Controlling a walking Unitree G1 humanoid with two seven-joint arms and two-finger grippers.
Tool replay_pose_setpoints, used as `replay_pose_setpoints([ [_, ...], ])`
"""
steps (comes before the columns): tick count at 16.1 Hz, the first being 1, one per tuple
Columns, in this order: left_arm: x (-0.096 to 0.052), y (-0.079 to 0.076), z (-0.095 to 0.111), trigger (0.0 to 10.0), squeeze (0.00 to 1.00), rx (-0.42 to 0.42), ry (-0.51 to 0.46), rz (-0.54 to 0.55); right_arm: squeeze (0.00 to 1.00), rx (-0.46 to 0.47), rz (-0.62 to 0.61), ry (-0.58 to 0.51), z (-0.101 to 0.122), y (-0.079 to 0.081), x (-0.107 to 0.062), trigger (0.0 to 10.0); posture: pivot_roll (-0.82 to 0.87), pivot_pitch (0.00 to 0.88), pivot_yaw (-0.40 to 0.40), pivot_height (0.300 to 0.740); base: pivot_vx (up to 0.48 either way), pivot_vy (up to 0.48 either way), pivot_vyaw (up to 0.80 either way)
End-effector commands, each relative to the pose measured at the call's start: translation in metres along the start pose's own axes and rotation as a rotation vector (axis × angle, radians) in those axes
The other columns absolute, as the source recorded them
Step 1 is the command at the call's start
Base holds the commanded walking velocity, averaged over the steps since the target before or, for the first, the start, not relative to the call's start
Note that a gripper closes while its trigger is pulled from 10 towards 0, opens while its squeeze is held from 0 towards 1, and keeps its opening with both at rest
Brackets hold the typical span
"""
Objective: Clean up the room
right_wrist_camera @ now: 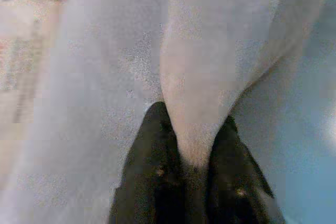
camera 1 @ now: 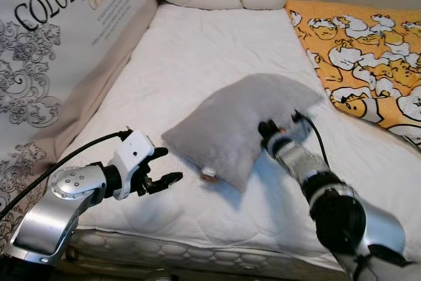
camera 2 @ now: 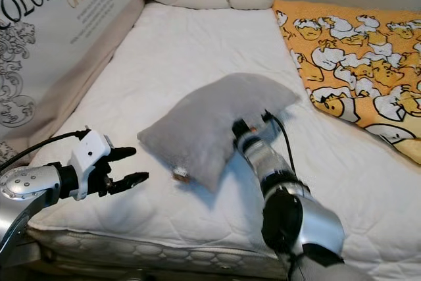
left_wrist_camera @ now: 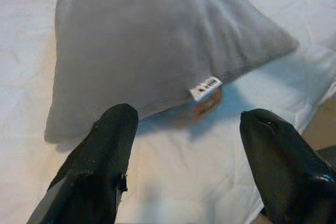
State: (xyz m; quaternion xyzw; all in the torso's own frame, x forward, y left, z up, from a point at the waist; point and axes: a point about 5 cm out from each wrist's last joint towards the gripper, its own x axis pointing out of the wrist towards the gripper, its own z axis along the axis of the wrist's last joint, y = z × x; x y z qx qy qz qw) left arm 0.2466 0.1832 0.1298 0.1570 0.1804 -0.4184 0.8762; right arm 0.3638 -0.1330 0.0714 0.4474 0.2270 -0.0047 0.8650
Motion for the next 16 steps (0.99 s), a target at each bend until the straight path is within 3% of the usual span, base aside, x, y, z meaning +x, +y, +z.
replay_pose_setpoints([
  [1,-0.005,0.001,0.004,10.0,0.0,0.011,-0.026,0.03,0.0,-0.011,0.068,0.017,0.0,0.019,0.004,0.0,0.12,0.0,-0.049,0.74,0.0,0.0,0.0],
  [2,-0.005,0.001,0.003,10.0,0.0,0.009,-0.031,0.044,0.0,-0.01,0.099,0.02,0.001,0.028,0.005,0.0,0.13,0.0,-0.05,0.74,0.0,0.0,0.0],
  [4,-0.009,0.012,0.007,10.0,0.0,-0.087,-0.106,0.174,0.0,-0.018,0.24,0.041,0.003,0.069,0.009,0.0,0.13,0.0,-0.055,0.74,0.0,0.0,0.0],
  [5,-0.009,0.015,0.008,10.0,0.0,-0.116,-0.121,0.206,0.0,-0.022,0.27,0.044,0.003,0.077,0.009,0.0,0.13,0.0,-0.055,0.74,0.0,0.0,0.0],
  [8,-0.014,0.028,0.015,10.0,0.0,-0.183,-0.197,0.328,0.0,-0.028,0.495,0.053,0.013,0.127,0.005,0.0,0.13,0.0,-0.048,0.74,0.0,0.0,0.0],
  [10,-0.022,0.035,0.021,10.0,0.0,-0.235,-0.266,0.374,0.0,-0.033,0.625,0.083,0.023,0.147,-0.001,0.0,0.12,0.0,-0.042,0.74,0.0,0.0,0.0],
  [12,-0.029,0.042,0.024,10.0,0.0,-0.252,-0.294,0.419,0.0,-0.038,0.65,0.108,0.029,0.145,-0.004,0.0,0.11,0.0,-0.037,0.74,0.0,0.0,0.0],
  [13,-0.039,0.051,0.026,10.0,0.0,-0.262,-0.33,0.47,0.0,-0.051,0.655,0.146,0.033,0.134,-0.006,0.0,0.11,0.0,-0.035,0.74,0.0,0.0,0.0],
  [15,-0.049,0.064,0.026,10.0,0.0,-0.267,-0.329,0.533,0.0,-0.071,0.575,0.231,0.028,0.09,-0.007,0.0,0.08,0.0,-0.02,0.74,0.0,0.0,0.0],
  [16,-0.047,0.068,0.024,10.0,0.0,-0.271,-0.317,0.548,0.0,-0.065,0.496,0.269,0.02,0.058,-0.008,0.0,0.07,0.0,-0.01,0.74,0.0,0.0,0.0],
])
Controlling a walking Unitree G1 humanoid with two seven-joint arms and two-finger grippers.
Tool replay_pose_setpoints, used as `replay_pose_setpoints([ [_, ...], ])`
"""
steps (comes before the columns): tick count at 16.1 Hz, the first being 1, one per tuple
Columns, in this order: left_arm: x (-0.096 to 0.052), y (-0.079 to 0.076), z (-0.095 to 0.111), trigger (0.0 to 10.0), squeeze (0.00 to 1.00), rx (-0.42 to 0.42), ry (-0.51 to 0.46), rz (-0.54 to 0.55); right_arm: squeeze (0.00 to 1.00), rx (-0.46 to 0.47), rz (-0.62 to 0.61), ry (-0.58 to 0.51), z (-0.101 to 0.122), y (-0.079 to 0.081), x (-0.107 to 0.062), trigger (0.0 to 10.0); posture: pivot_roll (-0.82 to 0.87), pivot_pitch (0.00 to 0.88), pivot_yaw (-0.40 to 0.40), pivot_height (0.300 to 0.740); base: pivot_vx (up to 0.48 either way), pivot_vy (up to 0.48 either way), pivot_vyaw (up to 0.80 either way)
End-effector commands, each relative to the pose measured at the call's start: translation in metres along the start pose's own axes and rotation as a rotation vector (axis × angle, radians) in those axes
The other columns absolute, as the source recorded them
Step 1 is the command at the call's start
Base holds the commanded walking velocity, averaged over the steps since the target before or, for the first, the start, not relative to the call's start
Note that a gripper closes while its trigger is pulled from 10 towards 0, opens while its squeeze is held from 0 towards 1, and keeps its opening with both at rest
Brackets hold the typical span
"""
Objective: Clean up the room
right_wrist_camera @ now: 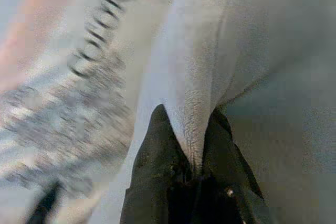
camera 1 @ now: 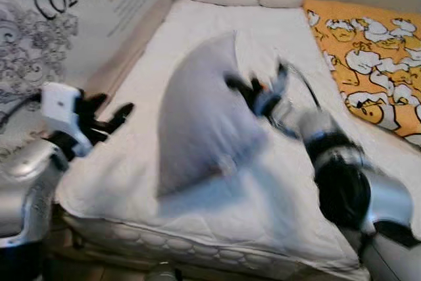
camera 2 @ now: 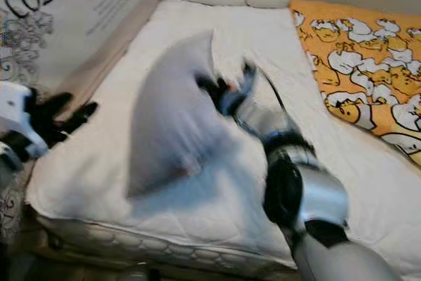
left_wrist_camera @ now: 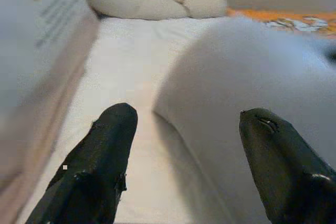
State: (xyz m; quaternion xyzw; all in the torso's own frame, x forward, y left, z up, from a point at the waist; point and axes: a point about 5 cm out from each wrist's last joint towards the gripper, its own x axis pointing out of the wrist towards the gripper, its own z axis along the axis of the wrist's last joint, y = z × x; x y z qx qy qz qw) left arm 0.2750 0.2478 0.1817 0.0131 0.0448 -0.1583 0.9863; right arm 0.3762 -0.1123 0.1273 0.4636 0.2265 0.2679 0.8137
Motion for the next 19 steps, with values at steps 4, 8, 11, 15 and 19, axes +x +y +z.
replay_pose_setpoints([
  [4,0.023,0.004,-0.048,10.0,0.6,0.049,0.3,0.099,0.0,-0.069,-0.231,0.13,-0.039,-0.065,-0.039,0.0,0.05,0.0,0.004,0.74,0.0,0.0,0.0],
  [8,0.056,-0.019,-0.075,10.0,1.0,-0.081,0.327,0.013,0.0,-0.204,-0.366,0.205,-0.051,-0.092,-0.062,0.0,0.03,0.0,-0.001,0.74,0.0,0.0,0.0],
  [11,0.077,-0.036,-0.088,10.0,1.0,-0.11,0.315,-0.012,0.0,-0.225,-0.385,0.227,-0.052,-0.094,-0.064,0.0,0.01,0.0,-0.01,0.74,0.0,0.0,0.0],
  [15,0.088,-0.058,-0.118,10.0,1.0,-0.391,0.425,-0.113,0.0,-0.215,-0.384,0.211,-0.048,-0.092,-0.063,0.0,0.0,0.0,-0.025,0.74,0.0,0.0,0.0],
  [19,0.096,-0.087,-0.11,10.0,1.0,-0.664,0.268,-0.333,0.0,-0.214,-0.367,0.204,-0.046,-0.087,-0.058,0.0,0.0,0.0,-0.043,0.74,0.0,0.0,0.0],
])
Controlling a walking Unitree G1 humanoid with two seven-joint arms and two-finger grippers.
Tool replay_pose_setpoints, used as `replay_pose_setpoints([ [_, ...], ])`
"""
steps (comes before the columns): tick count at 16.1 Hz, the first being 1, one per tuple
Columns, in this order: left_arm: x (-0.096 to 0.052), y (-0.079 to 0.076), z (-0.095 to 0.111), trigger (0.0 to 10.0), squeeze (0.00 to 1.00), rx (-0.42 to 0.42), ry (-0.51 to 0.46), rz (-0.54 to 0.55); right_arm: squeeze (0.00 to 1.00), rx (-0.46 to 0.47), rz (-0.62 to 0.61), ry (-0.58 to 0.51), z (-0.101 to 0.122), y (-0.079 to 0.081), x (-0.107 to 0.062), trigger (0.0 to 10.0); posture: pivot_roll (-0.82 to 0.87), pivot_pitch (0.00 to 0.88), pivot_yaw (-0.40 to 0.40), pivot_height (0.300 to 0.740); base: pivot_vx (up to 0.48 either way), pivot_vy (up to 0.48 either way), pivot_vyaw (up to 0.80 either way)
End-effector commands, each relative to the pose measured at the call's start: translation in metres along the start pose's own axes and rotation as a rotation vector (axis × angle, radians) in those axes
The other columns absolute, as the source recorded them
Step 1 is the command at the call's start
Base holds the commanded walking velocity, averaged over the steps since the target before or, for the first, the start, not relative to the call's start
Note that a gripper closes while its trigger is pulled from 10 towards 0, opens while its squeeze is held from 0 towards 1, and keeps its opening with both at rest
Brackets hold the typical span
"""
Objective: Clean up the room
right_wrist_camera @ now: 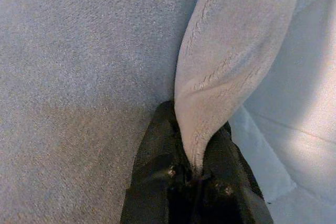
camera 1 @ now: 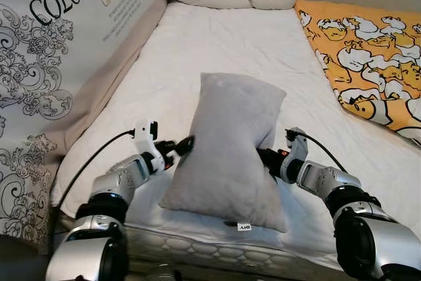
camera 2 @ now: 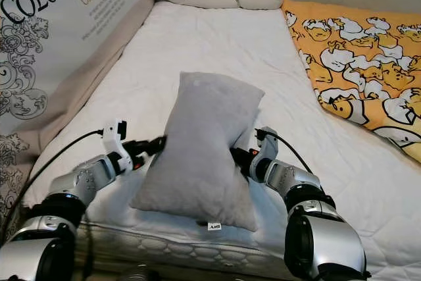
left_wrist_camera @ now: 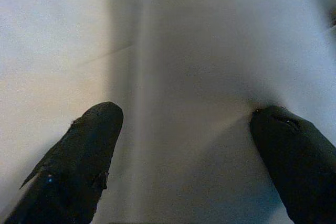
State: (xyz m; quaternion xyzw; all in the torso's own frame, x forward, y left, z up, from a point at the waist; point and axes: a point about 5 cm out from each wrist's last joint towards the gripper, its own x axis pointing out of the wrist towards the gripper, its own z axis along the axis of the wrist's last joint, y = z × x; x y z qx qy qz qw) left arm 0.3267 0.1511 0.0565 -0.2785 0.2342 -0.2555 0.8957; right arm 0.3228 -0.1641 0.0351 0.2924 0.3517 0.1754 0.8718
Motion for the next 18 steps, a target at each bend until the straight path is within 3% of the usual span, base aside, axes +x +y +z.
replay_pose_setpoints([
  [1,0.009,-0.014,-0.002,10.0,1.0,-0.015,0.011,-0.116,0.0,0.01,0.018,0.016,-0.001,0.006,0.004,0.0,0.0,0.0,-0.043,0.74,0.0,0.0,0.0],
  [4,0.012,-0.024,-0.005,10.0,1.0,-0.138,-0.012,-0.231,0.0,0.003,0.03,-0.039,0.005,0.011,0.006,0.0,0.0,0.0,-0.042,0.74,0.0,0.0,0.0],
  [5,0.014,-0.026,-0.014,10.0,1.0,-0.098,0.072,-0.244,0.0,0.007,0.05,-0.073,0.01,0.015,0.007,0.0,0.0,0.0,-0.043,0.74,0.0,0.0,0.0],
  [6,0.015,-0.024,-0.03,10.0,1.0,-0.007,0.187,-0.207,0.0,0.006,0.073,-0.088,0.012,0.019,0.008,0.0,-0.01,0.0,-0.045,0.74,0.0,0.0,0.0],
  [9,0.017,-0.023,-0.037,10.0,1.0,0.052,0.233,-0.189,0.0,-0.027,0.091,-0.106,0.013,0.024,0.011,0.0,-0.01,0.0,-0.048,0.74,0.0,0.0,0.0],
  [10,0.017,-0.026,-0.04,1.6,0.83,0.087,0.273,-0.222,0.0,-0.043,0.109,-0.116,0.01,0.026,0.012,0.0,-0.01,0.0,-0.055,0.74,0.0,0.0,0.0],
  [11,0.017,-0.027,-0.042,0.0,0.12,0.098,0.297,-0.239,0.0,-0.082,0.11,-0.093,0.004,0.026,0.013,0.0,-0.01,0.0,-0.054,0.74,0.0,0.0,0.0],
  [12,0.016,-0.027,-0.042,0.0,0.0,0.095,0.301,-0.243,0.0,-0.114,0.111,-0.081,0.0,0.026,0.015,0.0,-0.01,0.0,-0.051,0.74,0.0,0.0,0.0],
  [13,0.016,-0.026,-0.042,0.0,0.0,0.092,0.296,-0.246,0.0,-0.142,0.113,-0.084,-0.003,0.027,0.016,0.0,-0.01,0.0,-0.049,0.74,0.0,0.0,0.0],
  [16,0.014,-0.025,-0.042,0.0,0.0,0.195,0.307,-0.283,0.0,-0.139,0.109,-0.119,-0.006,0.029,0.018,0.0,-0.01,0.0,-0.039,0.74,0.0,0.0,0.0],
  [18,0.016,-0.027,-0.037,0.0,0.0,0.182,0.284,-0.288,0.0,-0.162,0.072,-0.148,-0.007,0.029,0.019,0.0,-0.01,0.0,-0.037,0.74,0.0,0.0,0.0],
])
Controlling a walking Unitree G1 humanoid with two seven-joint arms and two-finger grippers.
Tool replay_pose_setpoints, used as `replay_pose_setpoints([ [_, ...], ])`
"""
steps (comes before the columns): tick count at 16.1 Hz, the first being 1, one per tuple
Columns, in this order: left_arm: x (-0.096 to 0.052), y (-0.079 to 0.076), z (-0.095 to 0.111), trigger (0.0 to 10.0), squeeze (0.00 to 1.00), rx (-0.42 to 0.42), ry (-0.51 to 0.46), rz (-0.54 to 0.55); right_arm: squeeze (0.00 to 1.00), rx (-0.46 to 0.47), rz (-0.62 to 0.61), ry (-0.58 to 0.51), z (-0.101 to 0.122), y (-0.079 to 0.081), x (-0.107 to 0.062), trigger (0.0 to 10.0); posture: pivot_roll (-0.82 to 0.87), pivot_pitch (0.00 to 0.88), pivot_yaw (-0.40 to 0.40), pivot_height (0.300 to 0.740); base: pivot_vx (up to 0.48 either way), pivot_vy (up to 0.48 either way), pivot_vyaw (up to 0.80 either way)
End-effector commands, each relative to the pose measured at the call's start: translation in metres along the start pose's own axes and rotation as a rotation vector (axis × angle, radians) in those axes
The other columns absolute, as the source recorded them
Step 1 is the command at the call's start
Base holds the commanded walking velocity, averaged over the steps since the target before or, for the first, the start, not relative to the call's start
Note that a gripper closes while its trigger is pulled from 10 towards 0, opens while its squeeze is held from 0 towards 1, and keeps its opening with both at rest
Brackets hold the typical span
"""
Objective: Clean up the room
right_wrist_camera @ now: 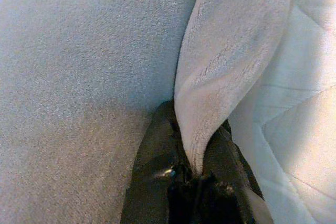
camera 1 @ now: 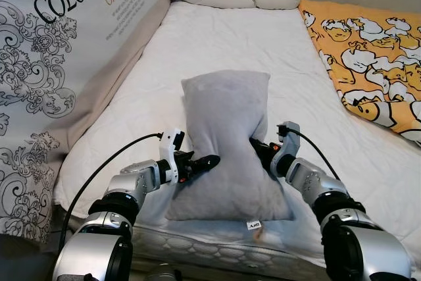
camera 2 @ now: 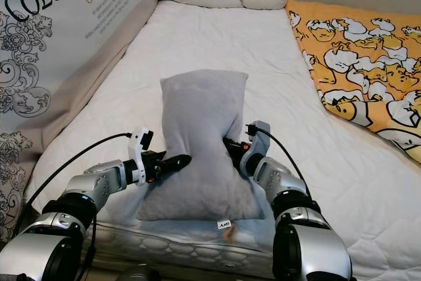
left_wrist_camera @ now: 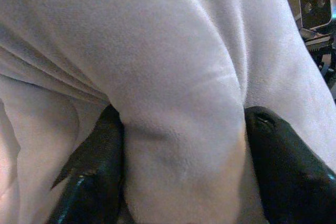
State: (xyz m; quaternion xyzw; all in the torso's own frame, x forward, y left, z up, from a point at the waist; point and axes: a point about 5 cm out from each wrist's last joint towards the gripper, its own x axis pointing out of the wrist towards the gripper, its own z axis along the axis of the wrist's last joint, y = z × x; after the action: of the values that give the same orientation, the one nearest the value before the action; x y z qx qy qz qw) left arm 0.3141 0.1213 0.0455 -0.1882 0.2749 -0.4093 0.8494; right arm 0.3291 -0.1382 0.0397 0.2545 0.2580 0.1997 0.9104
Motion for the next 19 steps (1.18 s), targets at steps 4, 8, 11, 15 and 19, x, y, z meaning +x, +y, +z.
replay_pose_setpoints([
  [4,0.01,-0.007,0.0,0.0,0.0,-0.019,0.025,-0.027,0.0,-0.008,0.042,-0.006,0.0,0.015,0.008,0.0,-0.01,0.0,-0.031,0.74,0.0,0.0,0.0],
  [8,0.013,-0.01,0.02,0.0,0.0,0.025,0.022,-0.009,0.0,0.008,0.03,-0.083,0.009,0.022,0.013,0.0,0.0,0.0,-0.029,0.74,0.0,0.0,0.0],
  [11,0.015,-0.018,0.05,0.0,0.0,0.112,-0.078,0.002,0.0,0.038,0.047,-0.165,0.024,0.028,0.014,0.0,0.0,0.0,-0.02,0.74,0.0,0.0,0.0],
  [15,0.008,-0.041,0.072,0.0,0.0,0.208,-0.18,-0.025,0.0,0.076,0.122,-0.302,0.035,0.043,0.01,0.0,0.0,0.0,-0.012,0.74,0.0,0.0,0.0],
  [19,0.0,-0.052,0.075,0.0,0.0,0.236,-0.233,0.017,0.0,0.071,0.171,-0.348,0.036,0.051,0.003,0.0,0.0,0.0,-0.009,0.74,0.0,0.0,0.0],
])
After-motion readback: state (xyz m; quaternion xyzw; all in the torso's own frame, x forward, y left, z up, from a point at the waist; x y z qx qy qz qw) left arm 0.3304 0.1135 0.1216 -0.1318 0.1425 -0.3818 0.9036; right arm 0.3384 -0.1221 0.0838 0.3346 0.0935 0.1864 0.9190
